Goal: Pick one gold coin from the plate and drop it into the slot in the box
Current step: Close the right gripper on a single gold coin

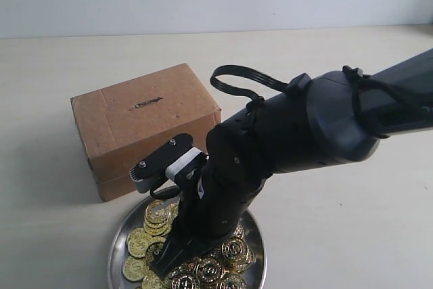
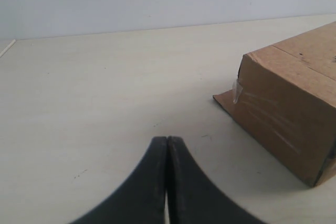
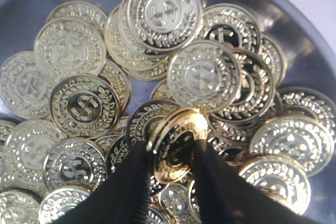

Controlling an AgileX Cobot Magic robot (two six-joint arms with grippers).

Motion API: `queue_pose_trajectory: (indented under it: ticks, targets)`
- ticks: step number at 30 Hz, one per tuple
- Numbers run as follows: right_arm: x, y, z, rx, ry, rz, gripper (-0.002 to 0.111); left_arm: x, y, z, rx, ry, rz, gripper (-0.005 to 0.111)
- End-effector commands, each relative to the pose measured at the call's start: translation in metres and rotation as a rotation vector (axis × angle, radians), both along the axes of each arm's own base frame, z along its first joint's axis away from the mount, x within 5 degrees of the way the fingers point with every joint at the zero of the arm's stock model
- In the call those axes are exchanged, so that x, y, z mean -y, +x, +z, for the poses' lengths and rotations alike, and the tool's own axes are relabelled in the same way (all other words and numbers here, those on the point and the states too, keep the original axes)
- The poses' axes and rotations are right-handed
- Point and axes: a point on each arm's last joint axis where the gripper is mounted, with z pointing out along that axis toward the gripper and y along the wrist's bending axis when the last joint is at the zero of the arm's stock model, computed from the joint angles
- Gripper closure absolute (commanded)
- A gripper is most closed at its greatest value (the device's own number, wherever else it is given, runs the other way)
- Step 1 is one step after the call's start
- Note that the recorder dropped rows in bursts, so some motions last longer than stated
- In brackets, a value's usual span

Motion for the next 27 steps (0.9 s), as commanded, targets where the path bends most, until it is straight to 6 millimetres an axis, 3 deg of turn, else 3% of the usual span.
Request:
queue_pose_trajectory:
  ticks: [1, 11, 17, 27]
  targets:
    - [0.000, 0.002, 0.000, 0.006, 0.000, 0.004, 0.080, 0.001, 0.000, 0.002, 0.015, -0.015, -0.005, 0.107]
    - [0.003, -0.001, 0.013, 0.029, -0.008, 0.112, 0.080, 0.001, 0.000, 0.002, 0.015, -0.015, -0.005, 0.107]
    - [0.002, 0.000, 0.014, 0.042, -0.004, 0.127, 0.057, 0.001, 0.000, 0.002, 0.015, -0.015, -0.005, 0.107]
    - [-0.001, 0.004, 0.001, 0.062, 0.008, 0.109, 0.057, 0.001, 0.000, 0.002, 0.015, -0.015, -0.005, 0.107]
